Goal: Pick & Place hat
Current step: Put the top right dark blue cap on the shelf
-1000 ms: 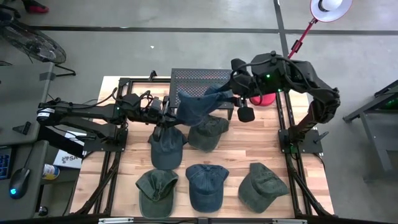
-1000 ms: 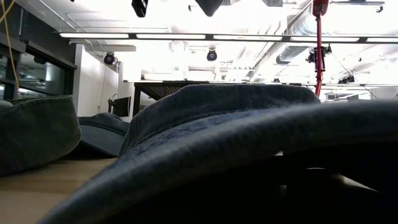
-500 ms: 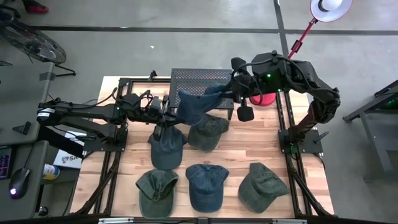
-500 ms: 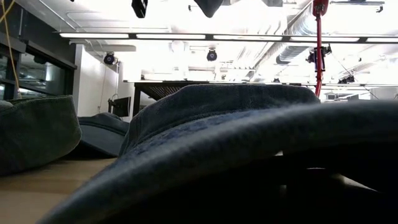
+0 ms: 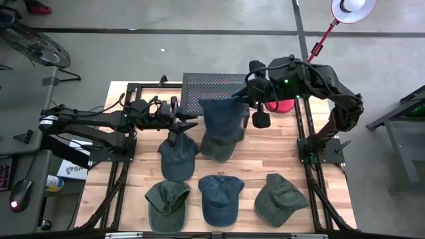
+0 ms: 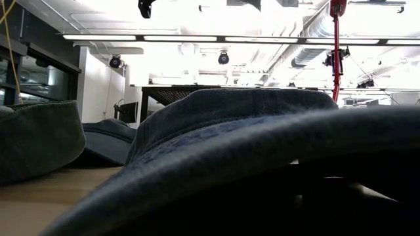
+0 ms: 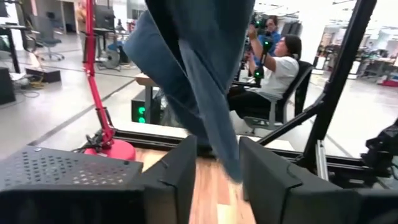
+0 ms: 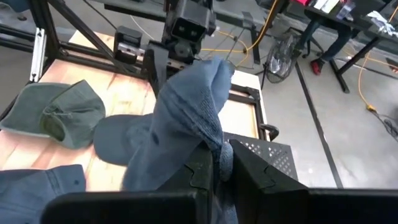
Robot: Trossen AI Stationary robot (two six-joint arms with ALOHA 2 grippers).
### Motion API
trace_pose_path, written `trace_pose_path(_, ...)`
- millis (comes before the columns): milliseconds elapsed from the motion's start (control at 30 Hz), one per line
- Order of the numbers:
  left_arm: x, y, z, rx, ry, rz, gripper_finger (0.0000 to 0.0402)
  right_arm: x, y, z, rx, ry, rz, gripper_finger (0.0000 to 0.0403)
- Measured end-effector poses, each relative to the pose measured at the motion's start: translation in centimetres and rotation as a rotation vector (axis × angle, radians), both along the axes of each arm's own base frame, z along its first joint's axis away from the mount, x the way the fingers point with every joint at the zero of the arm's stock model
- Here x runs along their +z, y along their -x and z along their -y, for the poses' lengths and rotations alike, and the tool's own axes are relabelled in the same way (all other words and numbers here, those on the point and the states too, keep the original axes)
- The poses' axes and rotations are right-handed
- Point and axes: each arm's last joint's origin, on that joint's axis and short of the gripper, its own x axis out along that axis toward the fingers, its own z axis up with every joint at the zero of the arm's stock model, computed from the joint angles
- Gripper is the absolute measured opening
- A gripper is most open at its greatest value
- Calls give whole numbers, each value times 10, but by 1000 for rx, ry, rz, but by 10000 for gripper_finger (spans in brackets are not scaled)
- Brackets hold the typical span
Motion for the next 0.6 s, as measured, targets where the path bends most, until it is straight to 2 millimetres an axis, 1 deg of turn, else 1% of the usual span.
trace_pose_path(133,0,0,-1,38,1,2,154,-1,1,1,-43,6,-10,23)
trace_pose_path(267,5,6,-1,51,-16,26,157,-4,3,8,-105,-9,-42,23)
trace_pose_path(433,19,24,-2,113,-64,96,158,-5,6,21,-214,-26,-51,23)
trace_pose_path(600,33,46,-3,157,-95,173,158,-6,8,33,-229,-42,-60,23)
